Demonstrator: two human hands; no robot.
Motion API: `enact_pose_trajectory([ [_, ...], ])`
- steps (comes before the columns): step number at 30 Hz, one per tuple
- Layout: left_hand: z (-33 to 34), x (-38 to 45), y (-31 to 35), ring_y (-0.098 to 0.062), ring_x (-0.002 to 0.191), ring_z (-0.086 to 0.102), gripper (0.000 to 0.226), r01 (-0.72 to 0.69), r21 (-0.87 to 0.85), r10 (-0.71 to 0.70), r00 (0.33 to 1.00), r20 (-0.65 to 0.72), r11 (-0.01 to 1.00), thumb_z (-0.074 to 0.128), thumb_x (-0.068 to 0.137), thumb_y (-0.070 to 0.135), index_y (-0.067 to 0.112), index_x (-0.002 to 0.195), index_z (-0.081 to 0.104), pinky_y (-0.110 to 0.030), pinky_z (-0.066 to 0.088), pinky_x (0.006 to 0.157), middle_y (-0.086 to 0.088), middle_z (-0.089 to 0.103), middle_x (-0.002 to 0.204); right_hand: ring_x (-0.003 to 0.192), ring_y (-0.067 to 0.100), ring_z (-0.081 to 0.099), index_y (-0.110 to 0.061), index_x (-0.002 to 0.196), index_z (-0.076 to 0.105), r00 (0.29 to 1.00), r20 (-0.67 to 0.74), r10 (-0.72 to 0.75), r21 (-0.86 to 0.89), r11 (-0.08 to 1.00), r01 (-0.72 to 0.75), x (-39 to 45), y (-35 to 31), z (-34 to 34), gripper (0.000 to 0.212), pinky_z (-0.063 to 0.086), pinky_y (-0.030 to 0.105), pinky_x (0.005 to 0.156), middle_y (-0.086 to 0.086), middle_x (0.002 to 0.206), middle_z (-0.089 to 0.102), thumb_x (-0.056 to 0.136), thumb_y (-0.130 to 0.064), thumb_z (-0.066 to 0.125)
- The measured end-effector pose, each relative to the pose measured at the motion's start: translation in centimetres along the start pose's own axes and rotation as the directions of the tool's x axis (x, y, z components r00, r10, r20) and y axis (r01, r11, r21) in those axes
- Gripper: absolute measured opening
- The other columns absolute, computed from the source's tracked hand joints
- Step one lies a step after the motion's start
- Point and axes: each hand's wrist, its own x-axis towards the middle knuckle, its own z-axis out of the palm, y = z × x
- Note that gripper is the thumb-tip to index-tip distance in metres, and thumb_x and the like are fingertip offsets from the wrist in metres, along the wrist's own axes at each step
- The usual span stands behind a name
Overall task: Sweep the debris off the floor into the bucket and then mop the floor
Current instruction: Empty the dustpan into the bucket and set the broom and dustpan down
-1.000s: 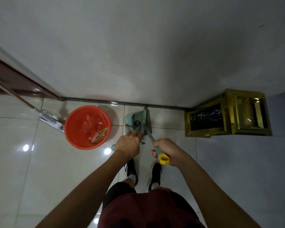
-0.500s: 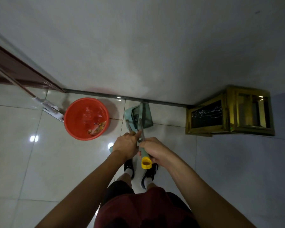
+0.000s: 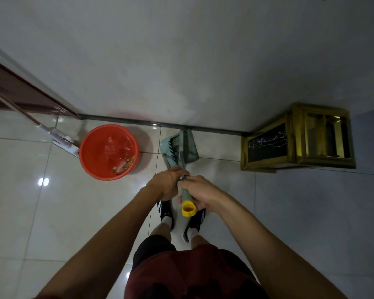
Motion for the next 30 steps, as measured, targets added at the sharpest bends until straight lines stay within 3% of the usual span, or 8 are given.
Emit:
enact_pose_trajectory([
  [4, -0.3, 0.4, -0.1, -0.028, 0.109, 0.063, 0.061, 0.004, -0.028, -0.005, 0.999, -0.038, 1.0, 0.072, 0.081, 0.019, 0.041, 0.133, 0.048, -0.039, 0.055, 0.077, 0.007, 0.048, 0.142, 0.059, 0.022, 0.067, -0.022, 0.119, 0.06, 0.991, -0.108, -0.079, 0.076, 0.993, 0.087, 1.1, 2.1, -2.0, 0.026, 0.051, 0.028, 0.052, 0.011, 0.092, 0.07, 0.103, -0.035, 0.045],
  [6, -0.5, 0.6, 0.1, -0.031, 0.108, 0.062, 0.06, 0.02, -0.033, -0.022, 0.999, -0.046, 0.999, 0.067, 0.082, 0.011, 0.035, 0.135, 0.051, -0.038, 0.053, 0.077, 0.003, 0.048, 0.143, 0.06, 0.02, 0.068, -0.025, 0.135, 0.054, 0.966, -0.243, -0.094, 0.003, 0.995, 0.098, 2.2, 3.5, -3.2, 0.034, 0.051, 0.028, 0.052, 0.01, 0.101, 0.069, 0.102, -0.029, 0.046],
  [8, -0.7, 0.8, 0.3, -0.033, 0.109, 0.061, 0.059, 0.023, -0.029, -0.024, 0.998, -0.061, 0.999, 0.064, 0.083, 0.007, 0.03, 0.136, 0.053, -0.037, 0.051, 0.078, 0.0, 0.049, 0.144, 0.084, 0.023, 0.072, -0.02, 0.144, 0.049, 0.937, -0.319, -0.142, -0.193, 0.978, 0.083, 3.0, 4.5, -4.4, 0.045, 0.057, 0.033, 0.068, 0.011, 0.124, 0.065, 0.099, -0.028, 0.047],
  [10, -1.0, 0.9, 0.7, -0.034, 0.113, 0.06, 0.057, 0.028, -0.055, -0.032, 0.996, -0.087, 0.998, 0.064, 0.083, 0.007, 0.027, 0.135, 0.055, -0.038, 0.052, 0.083, -0.003, 0.05, 0.144, 0.121, 0.026, 0.06, -0.018, 0.145, 0.049, 0.913, -0.345, -0.22, -0.402, 0.913, 0.068, 3.5, 5.1, -5.2, 0.047, 0.05, 0.036, 0.1, 0.011, 0.14, 0.057, 0.1, -0.029, 0.047],
  [12, -1.3, 1.0, 1.1, -0.035, 0.116, 0.059, 0.053, 0.047, -0.086, -0.056, 0.992, -0.11, 0.995, 0.063, 0.085, 0.011, 0.027, 0.135, 0.056, -0.041, 0.053, 0.088, -0.006, 0.051, 0.145, 0.131, 0.025, 0.051, -0.018, 0.144, 0.051, 0.897, -0.355, -0.262, -0.483, 0.873, 0.064, 3.7, 5.3, -5.8, 0.045, 0.042, 0.034, 0.109, 0.009, 0.144, 0.054, 0.101, -0.03, 0.046],
  [16, -1.7, 1.1, 2.2, -0.038, 0.113, 0.059, 0.047, 0.097, -0.221, -0.132, 0.98, -0.15, 0.97, 0.068, 0.084, 0.023, 0.025, 0.13, 0.059, -0.047, 0.052, 0.093, -0.011, 0.055, 0.137, 0.128, 0.026, 0.052, -0.018, 0.142, 0.054, 0.857, -0.355, -0.375, -0.614, 0.784, 0.089, 4.2, 5.0, -6.4, 0.043, 0.045, 0.037, 0.105, 0.01, 0.14, 0.056, 0.101, -0.031, 0.045],
  [24, -2.4, 1.9, 3.1, -0.033, 0.094, 0.066, 0.041, 0.158, -0.496, -0.341, 0.89, -0.302, 0.854, 0.05, 0.069, 0.036, 0.028, 0.108, 0.059, -0.045, 0.06, 0.079, -0.008, 0.067, 0.11, 0.122, 0.029, 0.053, -0.016, 0.139, 0.053, 0.823, -0.31, -0.475, -0.788, 0.613, 0.057, 4.4, 3.3, -8.1, 0.042, 0.044, 0.04, 0.099, 0.01, 0.135, 0.057, 0.102, -0.03, 0.039],
  [30, -3.0, 3.9, 2.4, -0.031, 0.086, 0.071, 0.023, 0.259, -0.683, -0.558, 0.789, -0.258, 0.683, 0.063, 0.082, 0.012, 0.013, 0.105, 0.065, -0.048, 0.063, 0.075, -0.009, 0.073, 0.1, 0.116, 0.029, 0.056, -0.013, 0.132, 0.057, 0.828, -0.296, -0.477, -0.809, 0.586, 0.048, 4.6, 3.1, -9.0, 0.038, 0.047, 0.04, 0.095, 0.01, 0.128, 0.061, 0.102, -0.03, 0.04],
])
